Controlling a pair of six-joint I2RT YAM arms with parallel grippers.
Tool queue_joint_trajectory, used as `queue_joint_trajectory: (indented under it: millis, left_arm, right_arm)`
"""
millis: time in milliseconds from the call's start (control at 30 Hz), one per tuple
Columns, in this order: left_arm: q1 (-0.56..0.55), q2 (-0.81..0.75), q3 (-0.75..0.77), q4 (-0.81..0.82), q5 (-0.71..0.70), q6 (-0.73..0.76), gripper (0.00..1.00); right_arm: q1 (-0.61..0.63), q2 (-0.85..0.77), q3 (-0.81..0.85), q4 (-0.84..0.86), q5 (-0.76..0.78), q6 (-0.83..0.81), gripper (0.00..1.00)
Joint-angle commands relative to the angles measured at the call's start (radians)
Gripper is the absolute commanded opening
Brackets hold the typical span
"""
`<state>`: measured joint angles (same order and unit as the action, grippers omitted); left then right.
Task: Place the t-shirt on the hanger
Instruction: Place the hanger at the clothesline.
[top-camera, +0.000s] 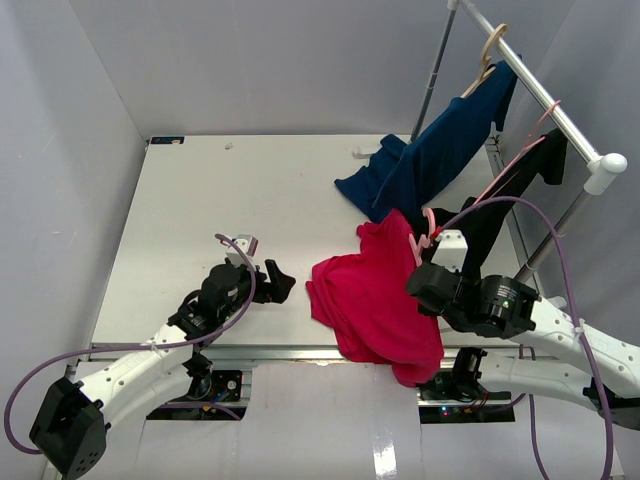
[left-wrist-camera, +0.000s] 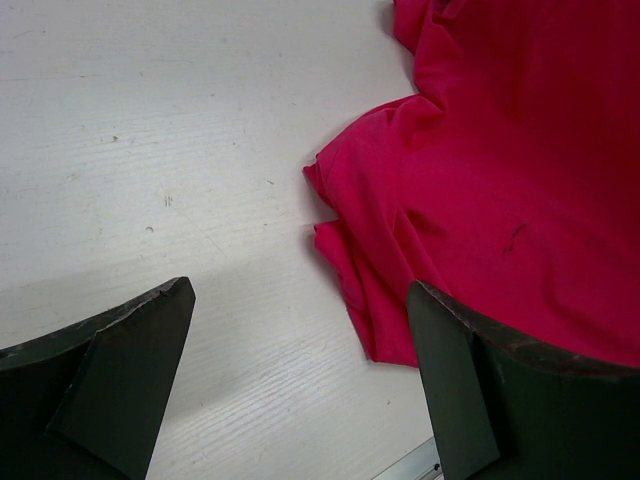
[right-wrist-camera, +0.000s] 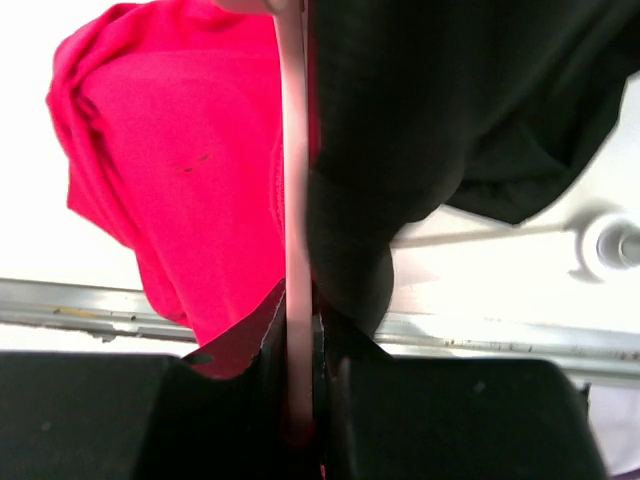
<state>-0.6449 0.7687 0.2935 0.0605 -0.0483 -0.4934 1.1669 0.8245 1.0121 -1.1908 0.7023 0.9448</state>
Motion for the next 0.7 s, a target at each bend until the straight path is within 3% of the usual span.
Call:
queue_joint_trajectory:
  millis: [0,100,267,667]
  left_arm:
    - [-0.008,-0.02,0.013,0.013,0.002,0.01,0.98]
    - [-0.01,-0.029,0.013,0.013,0.001,0.01,0.98]
    - [-0.012,-0.038,0.012,0.013,0.002,0.01,0.98]
    - [-0.013,-0.049,-0.003,0.047,0.03,0.015,0.98]
  right_arm:
    - [0.004,0.051,0.098,0.176,0.0,-0.158,0.08]
    - [0.004,0.076,0.131,0.214,-0.01,-0.21,0.08]
    - [0.003,0.082,0.136,0.158,-0.018,-0.151,0.08]
    - [0.003,-0.041,0.069,0.093,-0.258,-0.216,0.08]
